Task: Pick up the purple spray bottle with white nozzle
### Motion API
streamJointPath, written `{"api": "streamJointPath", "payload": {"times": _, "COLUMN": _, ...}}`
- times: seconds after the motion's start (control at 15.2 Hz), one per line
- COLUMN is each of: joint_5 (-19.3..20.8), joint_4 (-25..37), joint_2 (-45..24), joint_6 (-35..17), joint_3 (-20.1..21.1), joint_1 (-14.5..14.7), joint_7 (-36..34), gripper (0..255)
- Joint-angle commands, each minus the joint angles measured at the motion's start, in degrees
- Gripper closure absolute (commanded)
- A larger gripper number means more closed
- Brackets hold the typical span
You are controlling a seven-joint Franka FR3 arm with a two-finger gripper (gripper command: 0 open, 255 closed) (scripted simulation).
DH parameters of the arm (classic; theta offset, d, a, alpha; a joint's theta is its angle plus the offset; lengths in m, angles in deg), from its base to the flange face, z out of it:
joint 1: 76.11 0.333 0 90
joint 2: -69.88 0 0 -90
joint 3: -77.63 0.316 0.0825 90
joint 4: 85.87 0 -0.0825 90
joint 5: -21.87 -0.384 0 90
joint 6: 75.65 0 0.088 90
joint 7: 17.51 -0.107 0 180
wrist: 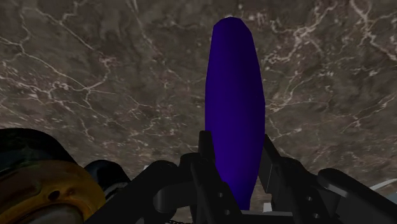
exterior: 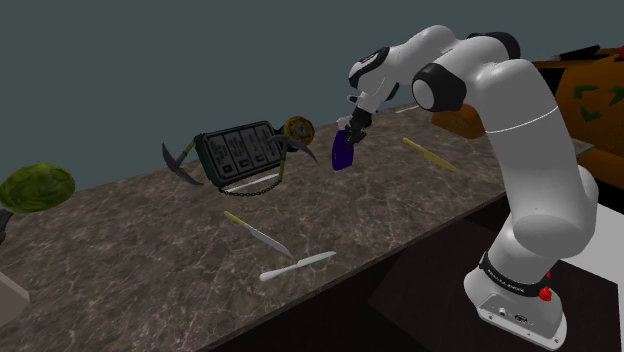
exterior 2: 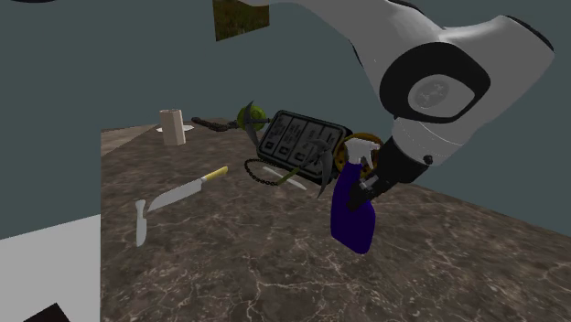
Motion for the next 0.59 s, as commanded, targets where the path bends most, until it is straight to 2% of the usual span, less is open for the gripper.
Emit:
{"api": "streamJointPath", "payload": {"times": 0.0, "joint_5": 0.0, "joint_4": 0.0, "joint_2": 0.0, "joint_6": -0.1, "joint_3": 0.0, "joint_1": 0.0, "joint_7": 0.0, "gripper": 255}}
{"api": "streamJointPath", "payload": {"times": 0.53, "joint_5": 2.0, "joint_4": 1.5, "joint_2": 2.9, "joint_6": 3.1, "joint_3": -1.1, "joint_1": 0.5, "joint_7": -2.8, "gripper": 255}}
